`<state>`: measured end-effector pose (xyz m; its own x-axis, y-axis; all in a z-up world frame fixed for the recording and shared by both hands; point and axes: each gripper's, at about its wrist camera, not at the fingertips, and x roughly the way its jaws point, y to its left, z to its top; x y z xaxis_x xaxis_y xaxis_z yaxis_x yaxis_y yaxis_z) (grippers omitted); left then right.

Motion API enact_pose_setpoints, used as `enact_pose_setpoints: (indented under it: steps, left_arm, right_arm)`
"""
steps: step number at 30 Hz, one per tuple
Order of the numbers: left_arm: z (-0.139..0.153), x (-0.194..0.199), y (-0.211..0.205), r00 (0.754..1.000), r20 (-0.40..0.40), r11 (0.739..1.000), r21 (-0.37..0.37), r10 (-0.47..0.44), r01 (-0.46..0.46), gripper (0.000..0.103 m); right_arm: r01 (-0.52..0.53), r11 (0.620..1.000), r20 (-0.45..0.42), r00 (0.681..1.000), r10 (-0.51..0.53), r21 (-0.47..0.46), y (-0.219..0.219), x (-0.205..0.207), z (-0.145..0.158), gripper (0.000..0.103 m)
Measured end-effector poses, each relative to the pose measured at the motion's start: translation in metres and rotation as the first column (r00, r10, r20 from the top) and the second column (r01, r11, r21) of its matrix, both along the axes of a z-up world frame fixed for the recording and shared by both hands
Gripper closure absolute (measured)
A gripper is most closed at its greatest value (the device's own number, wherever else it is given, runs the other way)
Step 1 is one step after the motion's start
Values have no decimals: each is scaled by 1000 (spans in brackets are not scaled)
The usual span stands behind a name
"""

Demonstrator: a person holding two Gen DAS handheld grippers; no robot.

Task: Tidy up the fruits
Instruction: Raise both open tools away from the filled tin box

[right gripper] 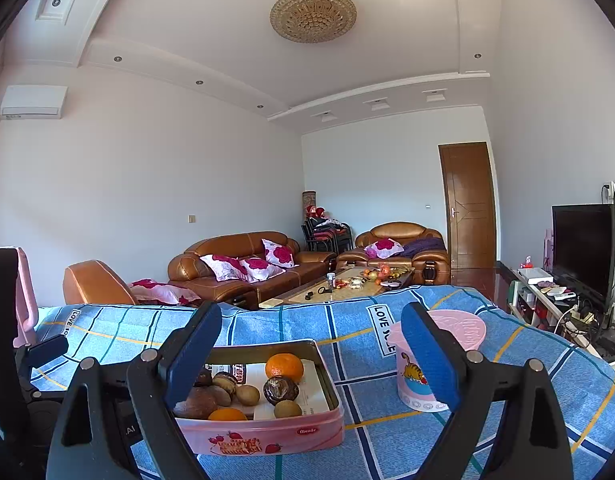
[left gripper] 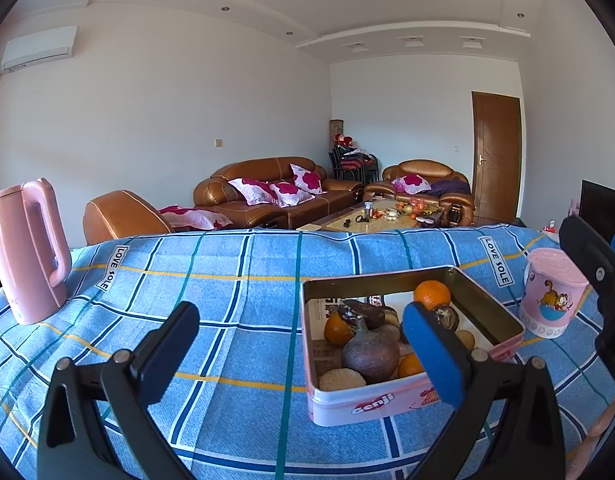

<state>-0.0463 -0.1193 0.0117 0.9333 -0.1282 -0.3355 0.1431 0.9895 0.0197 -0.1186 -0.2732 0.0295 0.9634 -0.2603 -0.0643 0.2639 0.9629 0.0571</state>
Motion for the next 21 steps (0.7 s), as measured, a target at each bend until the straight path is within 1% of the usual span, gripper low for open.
enact_pose_setpoints:
  steps: [15,21]
  left_arm:
    - [0,5,2,1000,-19,1000,2,16,-16,0]
    - [-2,9,2,999,-43,1000,-1,9,-9,0]
  right_arm:
    - [4,1000,-10,1000,-4,2,1,0,-1,10]
    - [9,1000,-17,1000,-9,7,0,1,-1,10]
